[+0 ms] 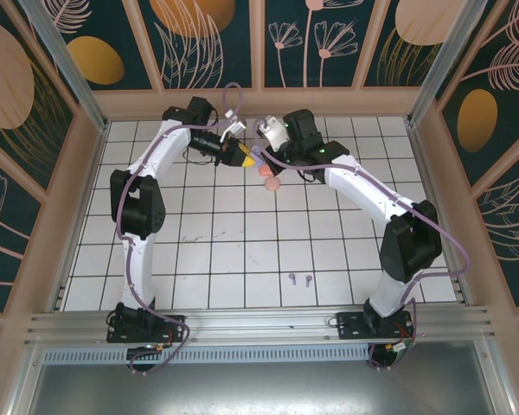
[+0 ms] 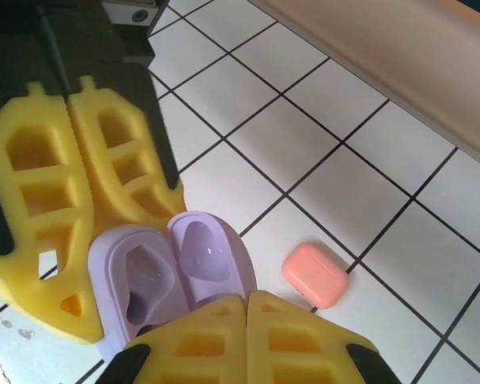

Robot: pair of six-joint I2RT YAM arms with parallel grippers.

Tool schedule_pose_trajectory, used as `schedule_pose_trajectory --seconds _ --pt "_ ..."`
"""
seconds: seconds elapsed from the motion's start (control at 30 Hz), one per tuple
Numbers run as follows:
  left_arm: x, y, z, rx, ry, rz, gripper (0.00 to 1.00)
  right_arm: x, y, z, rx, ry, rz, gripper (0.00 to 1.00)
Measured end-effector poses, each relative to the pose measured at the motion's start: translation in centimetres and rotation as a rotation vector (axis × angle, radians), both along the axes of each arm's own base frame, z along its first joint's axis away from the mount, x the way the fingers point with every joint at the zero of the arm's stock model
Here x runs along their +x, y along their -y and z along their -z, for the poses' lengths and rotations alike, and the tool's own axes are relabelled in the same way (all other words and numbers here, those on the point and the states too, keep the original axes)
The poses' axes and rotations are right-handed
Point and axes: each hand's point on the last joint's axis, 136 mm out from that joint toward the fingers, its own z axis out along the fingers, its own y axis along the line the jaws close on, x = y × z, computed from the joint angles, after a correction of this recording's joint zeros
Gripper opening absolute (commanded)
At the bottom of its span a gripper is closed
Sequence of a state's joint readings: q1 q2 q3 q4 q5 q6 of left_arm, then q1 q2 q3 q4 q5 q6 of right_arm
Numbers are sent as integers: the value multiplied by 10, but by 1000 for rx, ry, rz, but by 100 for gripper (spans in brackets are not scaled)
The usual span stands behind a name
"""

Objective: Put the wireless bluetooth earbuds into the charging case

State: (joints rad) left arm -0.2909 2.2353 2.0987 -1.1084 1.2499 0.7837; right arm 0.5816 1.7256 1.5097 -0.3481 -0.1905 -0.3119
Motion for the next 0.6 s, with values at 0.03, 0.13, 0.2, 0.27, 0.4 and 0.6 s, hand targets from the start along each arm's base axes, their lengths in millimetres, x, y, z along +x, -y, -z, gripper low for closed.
schedule_pose_trajectory --seconds 0.03,0.13,0.2,0.27,0.4,0.6 --pt "0 0 -1 -5 0 1 0 0 0 0 1 -1 1 0" --pt "0 0 -1 -13 -3 2 2 0 0 -2 4 0 2 0" --pt "0 0 -2 -17 -4 3 15 0 0 -2 4 0 1 0" --pt "0 1 -2 -22 -5 4 23 0 -1 -2 5 -1 1 0" --pt "0 1 -3 -29 -11 6 28 -1 -2 -2 9 -3 -6 0" --pt "0 1 -4 -33 -13 6 21 -1 -2 -2 10 -3 -7 0"
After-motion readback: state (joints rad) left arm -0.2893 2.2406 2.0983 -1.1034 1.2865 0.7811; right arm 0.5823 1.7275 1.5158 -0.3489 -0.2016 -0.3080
